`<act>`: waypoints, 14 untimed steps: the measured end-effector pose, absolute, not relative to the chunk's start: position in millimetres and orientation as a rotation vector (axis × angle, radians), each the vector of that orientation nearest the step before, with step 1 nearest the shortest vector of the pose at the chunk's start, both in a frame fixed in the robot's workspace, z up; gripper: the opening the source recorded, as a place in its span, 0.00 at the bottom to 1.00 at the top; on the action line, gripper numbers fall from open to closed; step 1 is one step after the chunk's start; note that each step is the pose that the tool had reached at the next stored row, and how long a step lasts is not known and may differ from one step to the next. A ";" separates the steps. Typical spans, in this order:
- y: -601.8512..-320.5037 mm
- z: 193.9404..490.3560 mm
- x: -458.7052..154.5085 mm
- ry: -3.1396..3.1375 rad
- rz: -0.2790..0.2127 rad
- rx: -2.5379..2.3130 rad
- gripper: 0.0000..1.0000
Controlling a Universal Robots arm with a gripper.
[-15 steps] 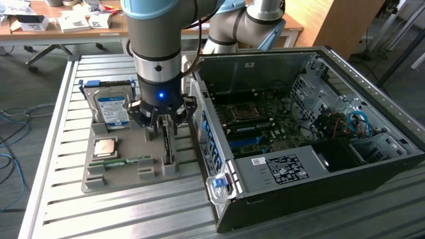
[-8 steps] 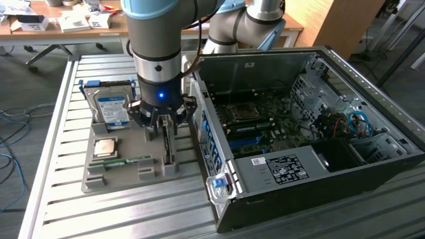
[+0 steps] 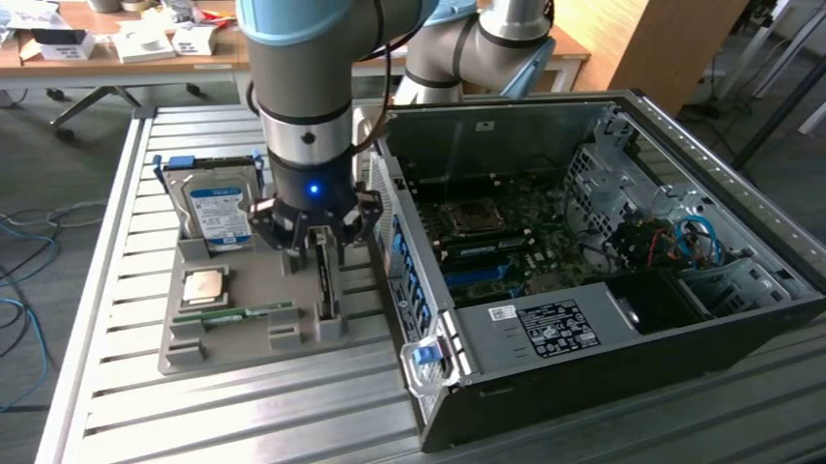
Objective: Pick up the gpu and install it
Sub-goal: 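Pick up the gpu and move the gpu toward the slot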
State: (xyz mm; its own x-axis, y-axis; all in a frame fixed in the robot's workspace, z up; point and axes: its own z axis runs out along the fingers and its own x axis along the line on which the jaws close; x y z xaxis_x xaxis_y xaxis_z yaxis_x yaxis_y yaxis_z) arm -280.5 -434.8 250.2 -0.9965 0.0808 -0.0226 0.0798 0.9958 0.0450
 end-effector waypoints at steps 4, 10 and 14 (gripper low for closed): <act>-434.8 246.3 -280.5 3.114 0.069 0.125 0.49; -434.8 245.5 -280.5 3.114 0.069 0.125 0.49; -434.8 242.6 -280.5 3.114 0.069 0.125 0.49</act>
State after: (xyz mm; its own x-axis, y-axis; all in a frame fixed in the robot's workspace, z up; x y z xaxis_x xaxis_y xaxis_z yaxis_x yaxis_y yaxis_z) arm -280.5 -434.8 242.6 -0.9965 0.0808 -0.0228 0.0797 0.9958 0.0452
